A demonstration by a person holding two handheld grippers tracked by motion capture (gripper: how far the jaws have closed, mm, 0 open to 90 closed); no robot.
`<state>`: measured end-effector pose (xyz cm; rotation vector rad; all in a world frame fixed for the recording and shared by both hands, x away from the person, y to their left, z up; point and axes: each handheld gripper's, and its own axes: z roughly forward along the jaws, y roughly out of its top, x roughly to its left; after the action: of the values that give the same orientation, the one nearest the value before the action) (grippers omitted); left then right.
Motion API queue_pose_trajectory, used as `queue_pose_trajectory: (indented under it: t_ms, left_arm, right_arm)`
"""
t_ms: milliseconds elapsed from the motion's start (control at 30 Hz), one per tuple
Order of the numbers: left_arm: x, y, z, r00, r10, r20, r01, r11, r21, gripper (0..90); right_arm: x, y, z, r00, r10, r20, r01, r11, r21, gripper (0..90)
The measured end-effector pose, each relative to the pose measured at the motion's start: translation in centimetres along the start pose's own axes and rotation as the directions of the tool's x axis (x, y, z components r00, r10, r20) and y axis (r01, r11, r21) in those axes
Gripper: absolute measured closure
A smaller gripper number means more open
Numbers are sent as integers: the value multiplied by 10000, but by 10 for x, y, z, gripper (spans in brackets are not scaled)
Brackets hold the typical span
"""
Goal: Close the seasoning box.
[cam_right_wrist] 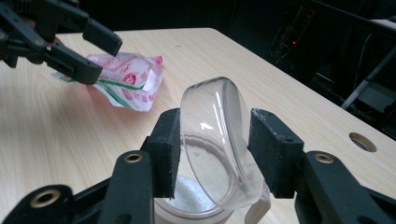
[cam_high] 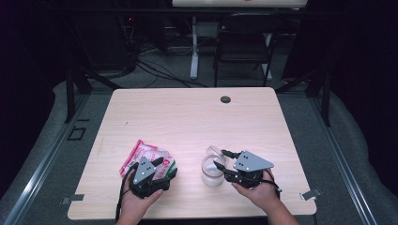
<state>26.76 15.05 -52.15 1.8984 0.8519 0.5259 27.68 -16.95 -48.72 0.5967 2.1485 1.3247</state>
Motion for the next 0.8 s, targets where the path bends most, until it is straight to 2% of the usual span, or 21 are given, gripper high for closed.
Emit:
queue_pose_trajectory:
  t_ms: [433, 800]
  left_arm:
    - [-7, 0, 4, 9997, 157, 195, -160, 9998, 135, 350]
    - [-8, 1, 1, 9997, 157, 160, -158, 9998, 106, 350]
  right_arm:
    - [13, -5, 9, 9983, -567, 114, 563, 9981, 267, 462]
    - [14, -6, 10, 9988, -499, -2, 499, 9984, 264, 450]
